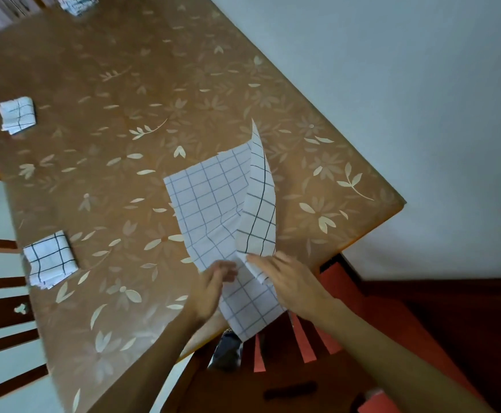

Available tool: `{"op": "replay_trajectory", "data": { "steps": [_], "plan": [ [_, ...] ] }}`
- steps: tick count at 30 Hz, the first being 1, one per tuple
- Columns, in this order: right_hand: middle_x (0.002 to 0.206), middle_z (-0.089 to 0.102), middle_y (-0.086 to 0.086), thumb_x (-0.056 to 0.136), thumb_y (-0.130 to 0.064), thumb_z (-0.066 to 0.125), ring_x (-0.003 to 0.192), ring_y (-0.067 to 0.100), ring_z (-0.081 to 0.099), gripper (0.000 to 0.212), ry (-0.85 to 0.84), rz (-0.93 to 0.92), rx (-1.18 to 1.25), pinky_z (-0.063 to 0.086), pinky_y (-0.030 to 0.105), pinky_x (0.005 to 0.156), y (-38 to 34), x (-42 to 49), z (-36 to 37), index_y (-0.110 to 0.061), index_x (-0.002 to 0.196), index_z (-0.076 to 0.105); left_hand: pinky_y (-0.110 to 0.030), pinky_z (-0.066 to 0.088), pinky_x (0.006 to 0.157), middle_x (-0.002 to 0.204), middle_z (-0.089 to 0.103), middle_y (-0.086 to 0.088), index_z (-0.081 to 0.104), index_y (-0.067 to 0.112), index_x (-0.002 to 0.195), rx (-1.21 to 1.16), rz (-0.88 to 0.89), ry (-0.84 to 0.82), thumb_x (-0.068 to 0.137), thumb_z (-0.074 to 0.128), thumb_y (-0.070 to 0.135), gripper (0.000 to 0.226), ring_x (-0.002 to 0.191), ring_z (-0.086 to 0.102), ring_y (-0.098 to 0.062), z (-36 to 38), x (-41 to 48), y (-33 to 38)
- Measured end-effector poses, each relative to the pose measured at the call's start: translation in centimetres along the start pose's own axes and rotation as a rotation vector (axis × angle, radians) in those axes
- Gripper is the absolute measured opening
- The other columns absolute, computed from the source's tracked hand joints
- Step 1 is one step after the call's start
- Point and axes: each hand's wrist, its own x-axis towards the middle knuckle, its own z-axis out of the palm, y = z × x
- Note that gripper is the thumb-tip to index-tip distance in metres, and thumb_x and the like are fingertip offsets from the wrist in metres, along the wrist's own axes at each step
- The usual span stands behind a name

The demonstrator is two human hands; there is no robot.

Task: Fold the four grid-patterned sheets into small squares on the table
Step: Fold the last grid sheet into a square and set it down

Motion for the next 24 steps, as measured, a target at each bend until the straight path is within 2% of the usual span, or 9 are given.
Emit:
{"op": "replay_trajectory", "data": {
  "steps": [3,5,8,10,14,16,19,22,24],
  "plan": [
    [0.103,0.066,-0.004,0.056,0.012,0.075,0.084,0.010,0.049,0.104,-0.025,-0.042,-0.100,0.042,0.018,0.059,-0.6,-0.3,1.0,-0.018,0.148,0.037,-0.039,0.055,0.086,0.110,0.069,-0.009,0.059,0.015,0.121,-0.377,-0.187,0.153,0.105,0.030,0.051,0.049,0.102,0.068,-0.027,-1.2,2.3,2.5],
    [0.123,0.064,-0.006,0.068,0.016,0.064,0.094,0.013,0.055,0.103,-0.053,-0.016,0.032,0.045,0.020,0.066,-0.8,-0.4,0.9,-0.021,0.155,0.023,-0.038,0.055,0.085,0.108,0.070,-0.006,0.062,0.015,0.117,-0.377,-0.183,0.218,0.105,0.034,0.048,0.045,0.101,0.067,-0.025,-1.8,3.4,3.9],
    [0.129,0.062,-0.012,0.076,0.015,0.051,0.100,0.013,0.058,0.088,0.045,0.237,0.486,0.049,0.023,0.082,-0.7,-0.9,-0.2,-0.027,0.151,0.031,-0.031,0.048,0.092,0.116,0.068,0.000,0.067,0.016,0.114,0.142,0.043,0.294,0.104,0.044,0.034,0.031,0.108,0.063,-0.018,-3.0,5.0,3.6],
    [0.117,0.066,-0.012,0.083,0.012,0.053,0.095,0.009,0.062,0.068,0.250,0.464,0.712,0.051,0.022,0.078,0.2,-1.1,-1.1,-0.027,0.137,0.048,-0.033,0.045,0.098,0.137,0.058,-0.006,0.063,0.013,0.125,0.507,0.186,0.203,0.102,0.049,0.022,0.029,0.127,0.053,-0.025,-3.8,6.9,2.9],
    [0.096,0.071,0.002,0.088,-0.008,0.066,0.090,0.023,0.068,0.027,0.473,0.863,0.687,0.057,0.040,0.079,5.1,-1.3,-2.1,-0.021,0.112,0.061,-0.047,0.046,0.103,0.156,0.039,-0.009,0.056,0.012,0.137,0.857,0.210,-0.048,0.103,0.046,0.023,0.037,0.138,0.041,-0.033,-4.1,9.8,2.3],
    [0.094,0.070,-0.001,0.087,-0.013,0.071,0.092,0.022,0.068,0.024,0.481,0.962,0.719,0.057,0.039,0.081,6.9,-1.4,-2.1,-0.014,0.109,0.063,-0.047,0.051,0.092,0.147,0.044,-0.012,0.056,0.014,0.135,0.948,0.219,-0.027,0.103,0.045,0.026,0.036,0.127,0.047,-0.035,-3.5,10.4,2.2],
    [0.099,0.069,-0.006,0.083,-0.013,0.078,0.097,0.015,0.067,0.036,0.450,1.026,0.841,0.052,0.025,0.078,7.6,-1.4,-1.2,-0.010,0.116,0.062,-0.042,0.053,0.073,0.112,0.061,-0.014,0.059,0.014,0.122,1.017,0.178,0.065,0.104,0.041,0.030,0.031,0.095,0.063,-0.035,-2.8,10.8,2.9],
    [0.112,0.068,0.002,0.074,-0.002,0.080,0.106,0.020,0.065,0.059,0.464,1.060,0.846,0.054,0.037,0.091,7.8,-1.9,0.2,-0.011,0.127,0.055,-0.036,0.046,0.059,0.083,0.068,-0.015,0.062,0.008,0.098,0.992,0.156,0.195,0.104,0.041,0.031,0.032,0.077,0.066,-0.036,-3.3,11.5,3.5],
    [0.113,0.067,0.004,0.072,0.004,0.075,0.109,0.025,0.063,0.064,0.475,1.077,0.780,0.052,0.042,0.094,8.0,-2.3,0.5,-0.012,0.129,0.052,-0.035,0.043,0.058,0.081,0.067,-0.014,0.064,0.007,0.091,0.908,0.187,0.297,0.102,0.045,0.028,0.031,0.078,0.066,-0.036,-4.6,13.2,3.9]
  ]
}}
